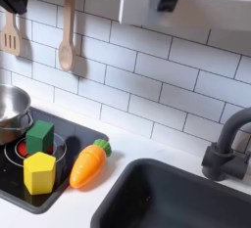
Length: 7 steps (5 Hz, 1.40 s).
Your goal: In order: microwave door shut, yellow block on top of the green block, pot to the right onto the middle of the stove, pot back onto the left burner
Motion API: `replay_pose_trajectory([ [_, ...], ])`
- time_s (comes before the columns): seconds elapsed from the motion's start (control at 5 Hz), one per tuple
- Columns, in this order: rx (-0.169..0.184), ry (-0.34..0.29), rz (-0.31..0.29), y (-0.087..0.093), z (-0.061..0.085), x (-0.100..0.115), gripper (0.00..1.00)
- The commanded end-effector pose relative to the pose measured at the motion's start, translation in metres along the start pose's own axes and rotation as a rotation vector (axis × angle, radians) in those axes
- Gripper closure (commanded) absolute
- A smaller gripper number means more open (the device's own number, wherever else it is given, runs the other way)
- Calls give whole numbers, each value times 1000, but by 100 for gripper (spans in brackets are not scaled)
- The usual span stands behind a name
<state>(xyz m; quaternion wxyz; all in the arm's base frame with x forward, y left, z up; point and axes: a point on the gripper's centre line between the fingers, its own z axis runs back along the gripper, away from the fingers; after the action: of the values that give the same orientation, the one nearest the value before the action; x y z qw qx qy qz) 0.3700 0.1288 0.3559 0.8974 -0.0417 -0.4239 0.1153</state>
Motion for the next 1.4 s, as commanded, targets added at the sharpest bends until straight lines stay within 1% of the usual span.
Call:
replay_pose_trajectory([
  [0.0,-37,-50,-11,-3,-3,15,100],
  [0.2,-41,-68,-12,-2,-1,21,100],
  [0.4,-45,-62,-3,-3,0,25,100],
  [0.6,-59,-72,-3,-5,4,30,100],
  [0.8,-64,-58,-9,-6,9,29,100],
  [1.0,-51,-53,-7,1,15,28,100],
  [1.2,-42,-50,-8,4,15,29,100],
])
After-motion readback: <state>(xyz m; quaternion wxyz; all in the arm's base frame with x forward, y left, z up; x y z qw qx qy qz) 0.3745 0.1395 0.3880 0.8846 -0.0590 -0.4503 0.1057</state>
